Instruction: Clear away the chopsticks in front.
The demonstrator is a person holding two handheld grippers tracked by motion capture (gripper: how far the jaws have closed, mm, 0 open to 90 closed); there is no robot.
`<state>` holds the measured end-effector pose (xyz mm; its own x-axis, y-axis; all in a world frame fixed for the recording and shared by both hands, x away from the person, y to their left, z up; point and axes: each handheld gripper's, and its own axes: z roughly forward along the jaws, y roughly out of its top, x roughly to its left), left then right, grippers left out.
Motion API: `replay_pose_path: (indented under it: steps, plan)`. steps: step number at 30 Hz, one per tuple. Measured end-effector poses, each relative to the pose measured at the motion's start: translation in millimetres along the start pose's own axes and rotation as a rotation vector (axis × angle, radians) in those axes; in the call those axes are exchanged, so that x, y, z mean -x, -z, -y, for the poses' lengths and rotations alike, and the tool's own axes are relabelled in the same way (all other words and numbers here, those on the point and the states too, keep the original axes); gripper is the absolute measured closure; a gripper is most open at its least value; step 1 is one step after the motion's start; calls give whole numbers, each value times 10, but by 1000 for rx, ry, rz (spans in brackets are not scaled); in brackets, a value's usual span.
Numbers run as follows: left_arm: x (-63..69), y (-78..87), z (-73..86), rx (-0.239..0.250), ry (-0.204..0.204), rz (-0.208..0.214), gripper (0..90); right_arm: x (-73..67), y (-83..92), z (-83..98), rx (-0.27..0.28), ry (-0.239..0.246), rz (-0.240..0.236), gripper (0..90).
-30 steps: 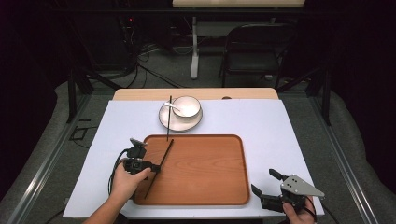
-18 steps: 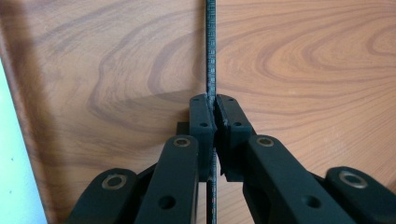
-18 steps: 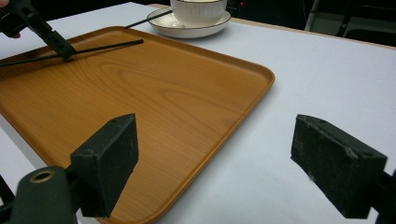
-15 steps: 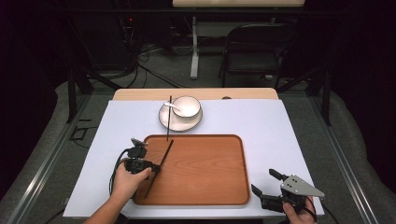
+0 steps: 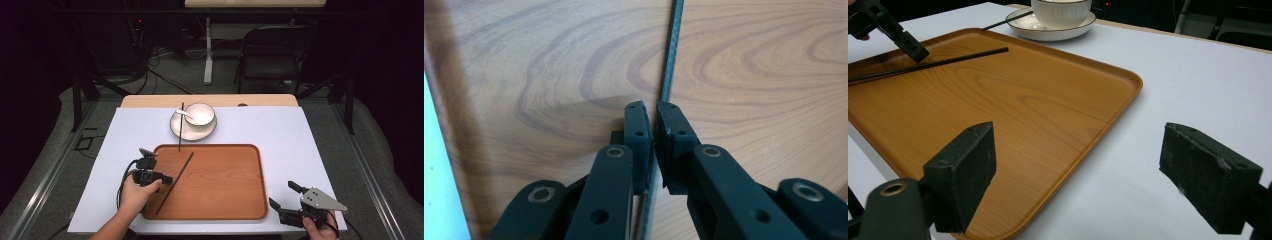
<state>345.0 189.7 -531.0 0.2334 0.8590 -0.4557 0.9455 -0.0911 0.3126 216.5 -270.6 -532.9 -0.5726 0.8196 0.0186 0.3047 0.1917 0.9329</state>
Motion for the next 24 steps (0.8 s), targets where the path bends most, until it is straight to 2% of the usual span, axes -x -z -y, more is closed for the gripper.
replay_pose_path:
  steps: [4,9,16,19,24]
  plan:
    - [9,9,0,5,7,5,837,2,3,0,1,1,2,144]
    - [-5,59,-40,29,-16,-2,805,1,0,0,0,0,1,145]
    - [-17,126,-163,89,-22,-21,669,2,-3,0,-3,-2,0,145]
    - [-28,155,-240,128,-42,-31,608,2,-3,0,-4,-7,-1,145]
    - [-61,193,-405,162,-32,-42,544,6,-3,0,-2,-3,-1,145]
